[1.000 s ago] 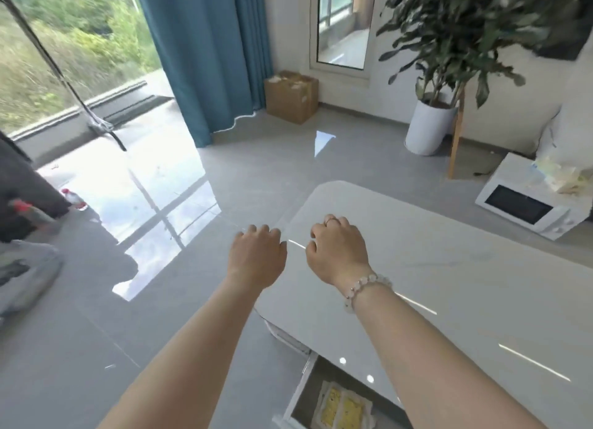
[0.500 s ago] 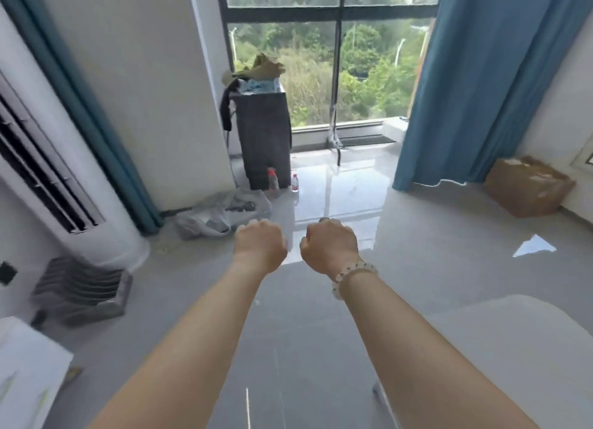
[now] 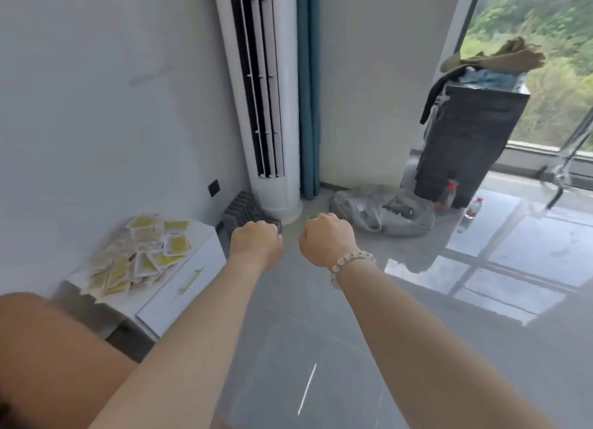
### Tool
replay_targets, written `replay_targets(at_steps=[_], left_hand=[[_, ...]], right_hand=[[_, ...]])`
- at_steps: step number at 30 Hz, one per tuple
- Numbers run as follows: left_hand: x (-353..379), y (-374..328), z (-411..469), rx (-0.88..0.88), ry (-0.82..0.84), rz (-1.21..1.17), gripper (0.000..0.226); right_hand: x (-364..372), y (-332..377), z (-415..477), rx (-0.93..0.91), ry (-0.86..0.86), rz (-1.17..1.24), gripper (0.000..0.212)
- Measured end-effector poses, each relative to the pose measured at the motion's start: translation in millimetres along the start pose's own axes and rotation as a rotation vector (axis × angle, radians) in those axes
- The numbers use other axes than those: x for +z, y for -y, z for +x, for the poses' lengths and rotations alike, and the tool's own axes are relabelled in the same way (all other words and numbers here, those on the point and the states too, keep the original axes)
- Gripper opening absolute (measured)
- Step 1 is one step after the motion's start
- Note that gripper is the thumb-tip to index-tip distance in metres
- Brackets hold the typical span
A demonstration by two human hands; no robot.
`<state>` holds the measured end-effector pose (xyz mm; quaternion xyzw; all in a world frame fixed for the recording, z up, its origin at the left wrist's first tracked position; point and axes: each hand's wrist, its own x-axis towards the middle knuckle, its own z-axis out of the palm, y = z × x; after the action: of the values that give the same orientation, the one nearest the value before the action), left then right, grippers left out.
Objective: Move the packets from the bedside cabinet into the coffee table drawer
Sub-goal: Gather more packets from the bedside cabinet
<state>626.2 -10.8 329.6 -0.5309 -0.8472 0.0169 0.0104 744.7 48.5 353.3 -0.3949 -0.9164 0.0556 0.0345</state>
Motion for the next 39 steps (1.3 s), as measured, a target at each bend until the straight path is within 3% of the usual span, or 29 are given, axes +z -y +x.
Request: replay_targets(at_steps=[10, 23, 32, 39], left_hand=[[29.6, 112.0, 60.9, -0.245, 0.082, 0.011, 0.038], [45.9, 237.2, 198.8, -0.585, 0.067, -0.067, 0.037], [74.5, 312.4, 190.0, -0.853, 0.171, -0.06, 0.04], [99.3, 388.1, 214.8, -0.921, 0.139, -0.072, 0.04]], right_hand=[[36.4, 80.2, 134.5, -0.293, 0.075, -0.036, 0.032], [73.1, 163.4, 351.2, -0.572, 0.19, -0.067, 0.031], [121.4, 247.0, 394.0, -0.832, 0.257, -0.017, 0.036], [149.5, 314.3, 439.4, -0.85, 0.187, 0.017, 0.036]])
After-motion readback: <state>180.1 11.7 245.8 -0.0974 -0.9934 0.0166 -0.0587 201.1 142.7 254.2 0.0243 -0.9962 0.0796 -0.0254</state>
